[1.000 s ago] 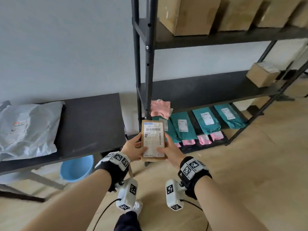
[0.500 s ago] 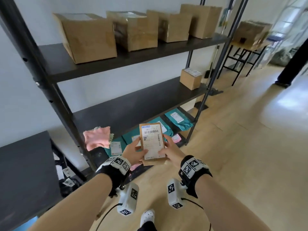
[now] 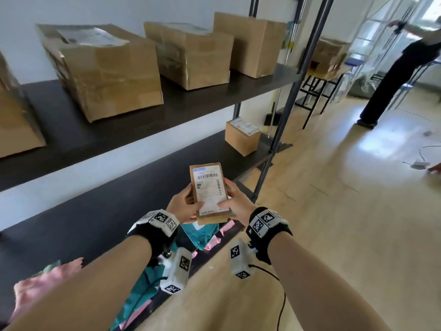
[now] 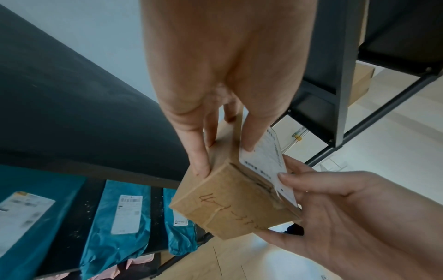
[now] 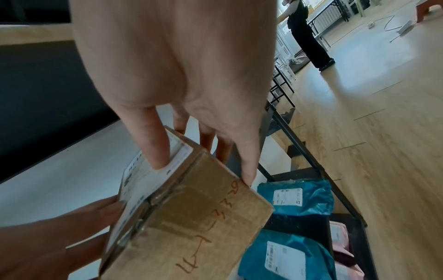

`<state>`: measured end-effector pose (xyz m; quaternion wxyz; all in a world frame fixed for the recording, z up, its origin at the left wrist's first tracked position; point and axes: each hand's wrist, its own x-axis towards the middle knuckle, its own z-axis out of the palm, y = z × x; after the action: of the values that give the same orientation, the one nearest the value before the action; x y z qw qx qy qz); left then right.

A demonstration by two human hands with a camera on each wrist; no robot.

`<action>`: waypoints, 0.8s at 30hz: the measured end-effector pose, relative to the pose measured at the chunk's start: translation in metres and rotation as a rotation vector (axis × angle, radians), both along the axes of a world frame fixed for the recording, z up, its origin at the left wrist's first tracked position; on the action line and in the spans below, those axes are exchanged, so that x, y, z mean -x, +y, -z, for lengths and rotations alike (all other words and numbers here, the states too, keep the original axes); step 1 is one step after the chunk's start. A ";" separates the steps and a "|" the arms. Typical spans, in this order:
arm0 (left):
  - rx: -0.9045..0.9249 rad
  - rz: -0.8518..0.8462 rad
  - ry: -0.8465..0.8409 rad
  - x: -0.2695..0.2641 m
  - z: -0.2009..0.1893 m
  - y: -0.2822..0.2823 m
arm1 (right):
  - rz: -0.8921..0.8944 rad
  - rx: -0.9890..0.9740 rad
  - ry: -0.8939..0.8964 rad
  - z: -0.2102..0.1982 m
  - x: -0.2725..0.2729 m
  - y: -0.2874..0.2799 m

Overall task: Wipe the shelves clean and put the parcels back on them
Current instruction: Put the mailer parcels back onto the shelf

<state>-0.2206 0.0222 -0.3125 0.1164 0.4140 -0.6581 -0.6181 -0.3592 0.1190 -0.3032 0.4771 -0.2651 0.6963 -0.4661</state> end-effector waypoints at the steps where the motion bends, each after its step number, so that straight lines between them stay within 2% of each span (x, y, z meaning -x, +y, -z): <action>1: 0.004 -0.007 -0.004 0.013 0.001 -0.007 | -0.005 -0.008 -0.006 0.001 0.015 -0.009; 5: 0.001 -0.057 -0.016 0.068 0.008 -0.038 | -0.050 -0.038 -0.004 0.007 0.074 -0.048; 10: -0.009 -0.190 -0.049 0.134 0.017 -0.072 | -0.191 -0.095 0.032 0.012 0.148 -0.100; 14: -0.083 -0.319 -0.068 0.177 0.023 -0.089 | -0.287 -0.152 0.077 0.018 0.198 -0.136; 24: -0.176 -0.468 -0.124 0.252 0.029 -0.131 | -0.429 -0.139 0.209 0.025 0.266 -0.202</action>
<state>-0.4727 -0.1092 -0.3414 0.1792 0.6008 -0.4938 -0.6025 -0.6249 -0.0828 -0.3284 0.5076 -0.4203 0.7000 -0.2750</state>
